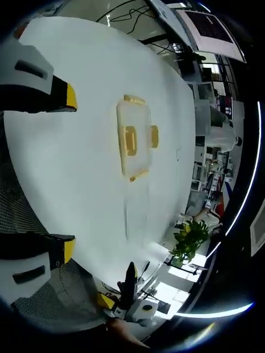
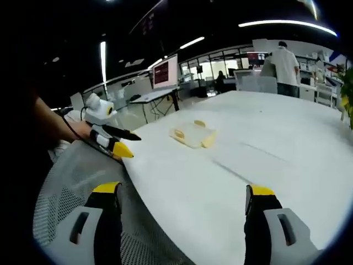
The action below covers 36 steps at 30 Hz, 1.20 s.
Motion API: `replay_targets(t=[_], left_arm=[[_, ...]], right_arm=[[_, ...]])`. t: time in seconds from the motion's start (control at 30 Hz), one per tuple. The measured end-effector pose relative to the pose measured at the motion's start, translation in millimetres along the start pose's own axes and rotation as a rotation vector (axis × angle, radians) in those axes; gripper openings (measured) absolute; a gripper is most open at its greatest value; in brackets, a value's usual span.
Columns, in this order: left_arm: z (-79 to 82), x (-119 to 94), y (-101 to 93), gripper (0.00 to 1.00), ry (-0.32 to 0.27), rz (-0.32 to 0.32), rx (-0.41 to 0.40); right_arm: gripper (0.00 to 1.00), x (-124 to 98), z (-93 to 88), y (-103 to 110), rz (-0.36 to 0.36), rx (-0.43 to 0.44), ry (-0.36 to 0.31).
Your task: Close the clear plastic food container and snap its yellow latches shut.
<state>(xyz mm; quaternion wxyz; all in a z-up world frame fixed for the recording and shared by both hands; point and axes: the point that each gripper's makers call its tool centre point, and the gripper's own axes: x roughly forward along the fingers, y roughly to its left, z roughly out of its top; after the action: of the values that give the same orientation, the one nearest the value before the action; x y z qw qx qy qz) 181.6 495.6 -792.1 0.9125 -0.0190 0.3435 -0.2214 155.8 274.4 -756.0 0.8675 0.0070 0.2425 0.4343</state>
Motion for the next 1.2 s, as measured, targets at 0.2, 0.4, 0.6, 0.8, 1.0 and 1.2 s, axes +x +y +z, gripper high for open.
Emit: replay_targets(t=[0.2,0.4,0.6,0.8,1.0,1.2], left_arm=[[-2.8,1,1.9,0.82,0.019,0.012,0.002],[-7.6,2,-0.1,0.76,0.051,0.001,0.024],[-7.8,2,-3.7,0.72,0.048,-0.024,0.037],[-0.2,0,-7.4,0.63,0.006,-0.048,0.014],[-9.4,2,-9.0,0.63,0.063,-0.054,0.021],[-10.0,1,-7.9,0.65,0.066,-0.052,0.029]], right_arm=[[0.88,-1,-3.2,-9,-0.049,-0.018,0.026],[0.92,1,-3.8,-9,-0.054,0.004,0.025],[0.91,1,-3.7,-14,-0.083,0.010,0.030],[0.90,-1,-6.3,-22,-0.132,-0.034,0.056],[0.88,0,-9.3,-19,-0.117,-0.027,0.070],[0.89,2,-11.5,-15,-0.100,-0.057,0.087]])
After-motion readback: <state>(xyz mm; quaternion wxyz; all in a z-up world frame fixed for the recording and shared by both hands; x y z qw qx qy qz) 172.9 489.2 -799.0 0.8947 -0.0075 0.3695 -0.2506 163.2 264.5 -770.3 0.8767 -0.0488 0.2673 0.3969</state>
